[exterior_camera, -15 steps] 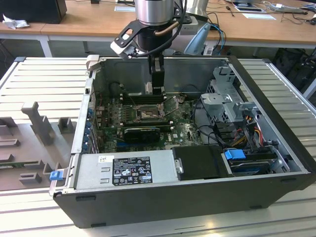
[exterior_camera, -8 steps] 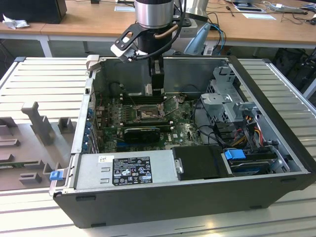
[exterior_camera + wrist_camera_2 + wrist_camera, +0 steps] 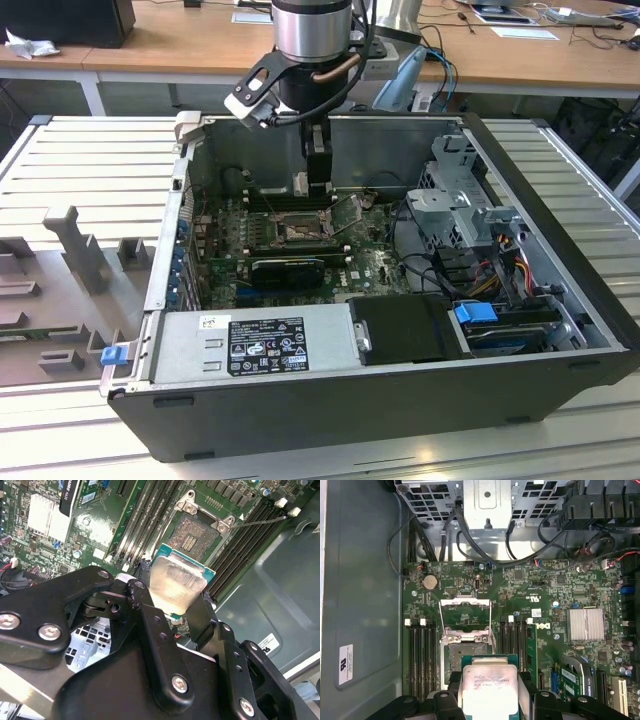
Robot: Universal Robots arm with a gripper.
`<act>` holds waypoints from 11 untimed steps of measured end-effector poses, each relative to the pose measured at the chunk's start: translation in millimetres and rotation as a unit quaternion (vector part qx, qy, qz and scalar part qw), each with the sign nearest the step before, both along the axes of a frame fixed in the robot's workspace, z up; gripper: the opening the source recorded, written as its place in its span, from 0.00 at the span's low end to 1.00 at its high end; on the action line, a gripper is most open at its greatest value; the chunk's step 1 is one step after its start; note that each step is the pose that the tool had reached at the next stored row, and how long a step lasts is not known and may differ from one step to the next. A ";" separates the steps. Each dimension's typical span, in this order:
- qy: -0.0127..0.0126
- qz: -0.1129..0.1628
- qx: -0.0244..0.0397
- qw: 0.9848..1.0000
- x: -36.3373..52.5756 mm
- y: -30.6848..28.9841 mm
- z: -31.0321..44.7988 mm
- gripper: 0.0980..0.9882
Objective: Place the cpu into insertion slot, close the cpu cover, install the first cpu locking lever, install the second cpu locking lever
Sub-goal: 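Place the cpu into insertion slot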
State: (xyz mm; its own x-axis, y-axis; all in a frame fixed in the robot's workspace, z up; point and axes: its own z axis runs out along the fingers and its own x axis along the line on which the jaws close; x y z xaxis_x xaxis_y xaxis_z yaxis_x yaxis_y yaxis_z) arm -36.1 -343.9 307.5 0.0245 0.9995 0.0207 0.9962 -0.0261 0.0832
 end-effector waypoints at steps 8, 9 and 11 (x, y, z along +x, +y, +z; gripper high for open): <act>0.000 0.000 0.000 1.000 0.0 0.2 -3.8 0.49; 0.000 0.000 0.000 1.000 -0.1 0.6 -4.7 0.49; 0.000 0.000 0.000 1.000 0.0 2.0 -7.7 0.49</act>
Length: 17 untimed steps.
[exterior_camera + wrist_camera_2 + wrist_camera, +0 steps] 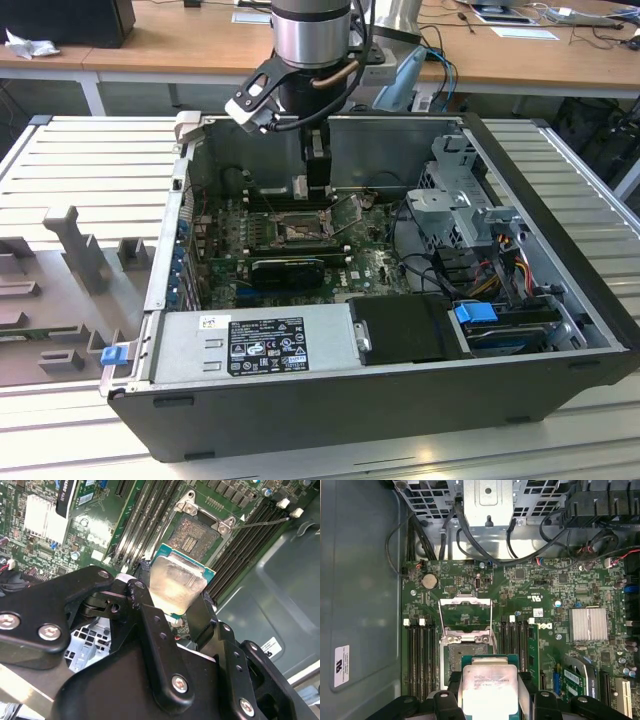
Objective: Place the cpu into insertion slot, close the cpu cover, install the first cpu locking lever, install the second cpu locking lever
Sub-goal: 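Place the cpu into insertion slot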
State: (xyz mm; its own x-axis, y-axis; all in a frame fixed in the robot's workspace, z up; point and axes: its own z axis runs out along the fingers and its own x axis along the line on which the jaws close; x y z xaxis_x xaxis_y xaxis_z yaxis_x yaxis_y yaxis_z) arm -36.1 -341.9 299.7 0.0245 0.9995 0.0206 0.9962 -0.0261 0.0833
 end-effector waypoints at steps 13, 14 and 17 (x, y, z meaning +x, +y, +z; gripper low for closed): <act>0.001 0.000 0.000 1.000 0.0 0.8 -9.2 0.49; 0.001 0.000 0.000 1.000 0.0 1.0 -9.9 0.49; 0.002 0.000 0.000 1.000 0.0 3.4 -17.5 0.49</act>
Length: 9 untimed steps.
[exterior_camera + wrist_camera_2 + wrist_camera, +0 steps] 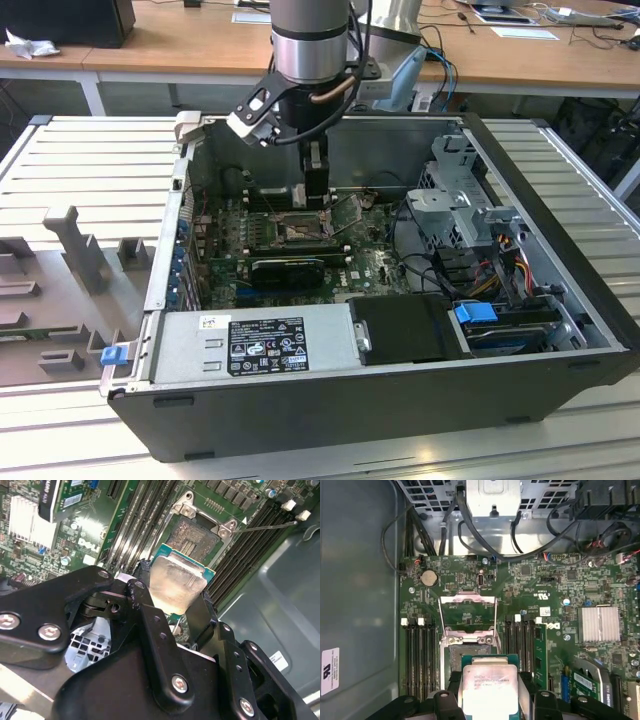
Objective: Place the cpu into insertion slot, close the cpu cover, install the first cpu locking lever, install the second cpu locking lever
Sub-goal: 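Place the cpu into insertion slot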
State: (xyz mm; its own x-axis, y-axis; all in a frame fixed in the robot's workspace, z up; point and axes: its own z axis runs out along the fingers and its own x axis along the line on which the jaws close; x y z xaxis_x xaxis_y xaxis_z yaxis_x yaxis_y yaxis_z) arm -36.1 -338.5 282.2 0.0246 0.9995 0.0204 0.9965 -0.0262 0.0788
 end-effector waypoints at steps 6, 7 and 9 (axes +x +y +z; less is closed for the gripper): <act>0.002 0.000 -0.005 1.000 -0.1 2.3 -14.6 0.49; 0.002 0.000 -0.006 1.000 0.1 2.5 -18.3 0.49; 0.002 0.000 -0.006 1.000 0.0 2.9 -22.5 0.49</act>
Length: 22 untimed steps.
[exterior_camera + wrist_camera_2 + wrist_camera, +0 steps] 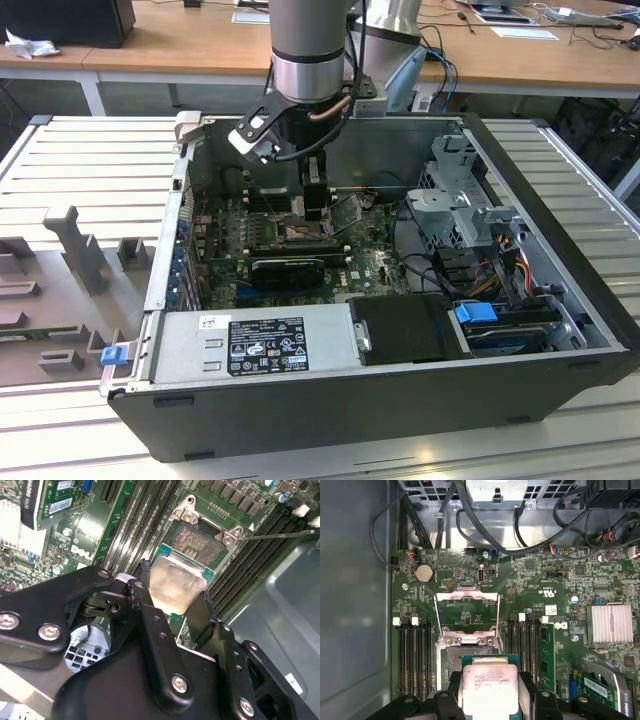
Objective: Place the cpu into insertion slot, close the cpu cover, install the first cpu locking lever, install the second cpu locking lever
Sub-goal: 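Place the cpu into insertion slot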
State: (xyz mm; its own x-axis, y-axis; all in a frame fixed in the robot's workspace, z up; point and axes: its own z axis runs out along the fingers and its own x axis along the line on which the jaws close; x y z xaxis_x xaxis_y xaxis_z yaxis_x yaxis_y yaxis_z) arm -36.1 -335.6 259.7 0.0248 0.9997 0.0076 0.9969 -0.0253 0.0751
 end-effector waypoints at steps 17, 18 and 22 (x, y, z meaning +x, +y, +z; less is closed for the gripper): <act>0.000 0.010 0.000 1.000 -6.5 15.7 -44.2 0.49; 0.000 0.010 0.000 1.000 -6.6 15.7 -46.1 0.49; 0.000 0.010 0.000 1.000 -6.6 15.8 -52.9 0.49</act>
State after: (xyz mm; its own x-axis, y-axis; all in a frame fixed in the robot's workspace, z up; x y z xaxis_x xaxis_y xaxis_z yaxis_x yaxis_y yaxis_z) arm -42.7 -319.9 206.8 0.0050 1.0000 0.0075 0.9972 -0.0055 0.0750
